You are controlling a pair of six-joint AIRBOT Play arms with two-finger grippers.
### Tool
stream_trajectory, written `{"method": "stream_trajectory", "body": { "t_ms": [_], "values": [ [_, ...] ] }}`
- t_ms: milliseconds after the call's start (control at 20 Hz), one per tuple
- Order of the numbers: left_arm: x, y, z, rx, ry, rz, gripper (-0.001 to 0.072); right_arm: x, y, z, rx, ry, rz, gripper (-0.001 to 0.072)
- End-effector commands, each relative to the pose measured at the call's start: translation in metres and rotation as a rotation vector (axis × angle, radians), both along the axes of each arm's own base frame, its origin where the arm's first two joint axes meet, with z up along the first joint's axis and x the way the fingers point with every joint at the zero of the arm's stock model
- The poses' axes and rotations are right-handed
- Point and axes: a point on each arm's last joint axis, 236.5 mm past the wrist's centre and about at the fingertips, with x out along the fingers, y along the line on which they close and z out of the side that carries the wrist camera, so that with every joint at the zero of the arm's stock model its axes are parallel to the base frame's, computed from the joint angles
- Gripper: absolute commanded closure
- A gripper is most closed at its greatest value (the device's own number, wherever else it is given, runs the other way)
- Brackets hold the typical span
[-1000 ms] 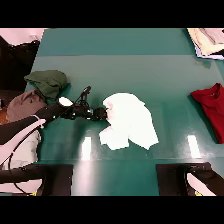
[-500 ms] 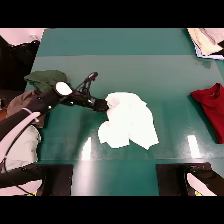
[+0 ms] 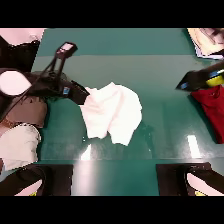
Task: Fold the shirts.
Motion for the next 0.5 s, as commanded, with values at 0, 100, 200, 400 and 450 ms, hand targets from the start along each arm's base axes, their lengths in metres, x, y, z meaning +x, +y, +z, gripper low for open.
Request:
{"method": "stream_trajectory", "body": {
  "t_ms": [0, 100, 200, 400, 450],
  "values": [
    [-0.011, 0.016, 0.007, 0.045, 0.002, 0.02, 0.0682, -0.006, 0.025, -0.085, 0.116, 0.151, -0.033, 0.0232],
    [-0.012, 0.016, 0.006, 0.045, 0.009, 0.023, 0.0682, 0.004, 0.042, -0.119, 0.218, 0.155, -0.116, 0.0233],
    [-0.013, 0.016, 0.006, 0.028, 0.033, 0.053, 0.0682, 0.019, 0.051, -0.143, 0.285, 0.134, -0.188, 0.0249],
    [-0.016, 0.017, 0.003, 0.023, 0.066, 0.071, 0.0682, 0.038, 0.074, -0.177, 0.41, 0.173, -0.233, 0.0265],
    [-0.017, 0.018, 0.002, 0.027, 0.071, 0.069, 0.0682, 0.039, 0.079, -0.187, 0.41, 0.197, -0.221, 0.0265]
  ]
}}
